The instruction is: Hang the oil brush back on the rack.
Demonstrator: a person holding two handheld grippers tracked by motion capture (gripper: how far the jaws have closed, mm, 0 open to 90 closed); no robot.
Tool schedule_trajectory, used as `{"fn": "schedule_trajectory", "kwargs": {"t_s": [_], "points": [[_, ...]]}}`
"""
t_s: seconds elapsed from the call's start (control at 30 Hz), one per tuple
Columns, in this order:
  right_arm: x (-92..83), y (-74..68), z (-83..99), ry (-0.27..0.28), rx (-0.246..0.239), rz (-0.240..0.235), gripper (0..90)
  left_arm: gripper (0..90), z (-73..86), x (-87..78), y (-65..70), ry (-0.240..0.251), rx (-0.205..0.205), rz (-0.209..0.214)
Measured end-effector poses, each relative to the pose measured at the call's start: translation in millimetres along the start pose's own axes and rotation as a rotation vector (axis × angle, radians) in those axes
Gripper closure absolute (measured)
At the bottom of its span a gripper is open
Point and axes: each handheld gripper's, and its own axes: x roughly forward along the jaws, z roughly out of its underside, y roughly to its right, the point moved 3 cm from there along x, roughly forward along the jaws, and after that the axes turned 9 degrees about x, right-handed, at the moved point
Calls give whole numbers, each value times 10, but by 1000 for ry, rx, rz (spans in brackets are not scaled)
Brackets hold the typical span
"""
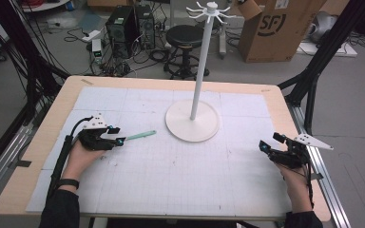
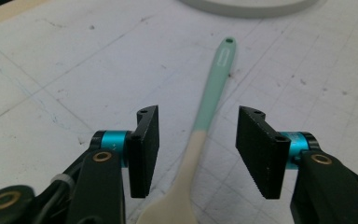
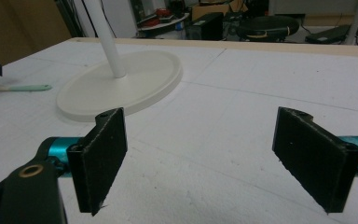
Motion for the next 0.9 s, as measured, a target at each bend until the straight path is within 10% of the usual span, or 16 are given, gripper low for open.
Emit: {"fn": "schedule_trajectory", "kwargs": {"t_s": [0.9], "points": [[-3, -4, -1, -2, 0, -5, 174, 799, 72, 128, 11, -54, 21, 17]]}}
